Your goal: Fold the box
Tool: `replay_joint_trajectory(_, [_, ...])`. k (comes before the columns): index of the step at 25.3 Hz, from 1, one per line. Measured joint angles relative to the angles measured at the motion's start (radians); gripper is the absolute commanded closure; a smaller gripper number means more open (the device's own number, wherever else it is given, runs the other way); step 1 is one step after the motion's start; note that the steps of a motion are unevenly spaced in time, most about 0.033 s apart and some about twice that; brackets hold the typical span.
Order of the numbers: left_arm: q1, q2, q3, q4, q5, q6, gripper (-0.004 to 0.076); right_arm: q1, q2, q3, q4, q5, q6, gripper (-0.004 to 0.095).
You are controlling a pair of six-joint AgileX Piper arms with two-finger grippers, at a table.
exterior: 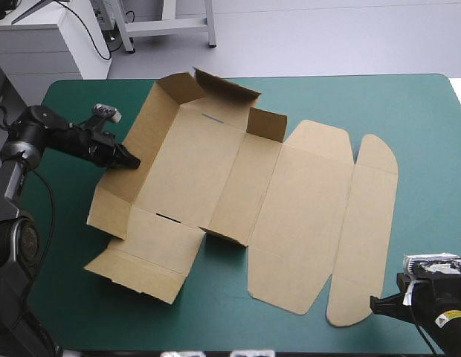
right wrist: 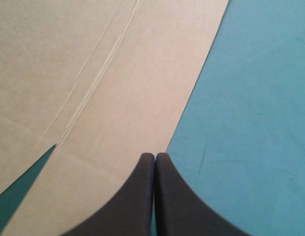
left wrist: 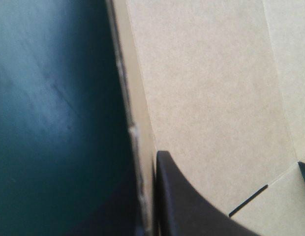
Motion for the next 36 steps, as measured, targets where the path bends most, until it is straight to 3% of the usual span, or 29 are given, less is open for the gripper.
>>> replay_joint_trajectory(5, [-0.138, -0.010, -0.213, 0.191, 0.006, 0.019, 0.0732, 0.000, 0.000, 0.000, 0.000, -0.002, 0.000, 0.0928])
replay_joint_trajectory(10, [-0.286, -0.010, -0.339, 0.345, -0.057, 0.087, 0.0732, 0.000, 0.000, 0.000, 0.000, -0.007, 0.000, 0.0928])
replay_joint_trajectory(16, [-0.462, -0.010, -0.362, 0.474, -0.149, 0.169, 0.0732, 0.000, 0.000, 0.000, -0.001, -0.019, 0.000, 0.0928])
replay_joint_trajectory(27, [-0.785, -0.009, -0.363, 0.651, -0.273, 0.178, 0.0733, 0.000, 0.000, 0.000, -0.016, -0.020, 0.000, 0.0928])
replay_joint_trajectory(30, [-0.834, -0.009, -0.342, 0.753, -0.297, 0.084, 0.0733, 0.000, 0.000, 0.000, -0.016, -0.020, 0.000, 0.0928])
replay_joint_trajectory(36, [-1.062, -0.009, -0.214, 1.270, -0.372, -0.363, 0.0733, 0.000, 0.000, 0.000, -0.016, -0.020, 0.000, 0.0928])
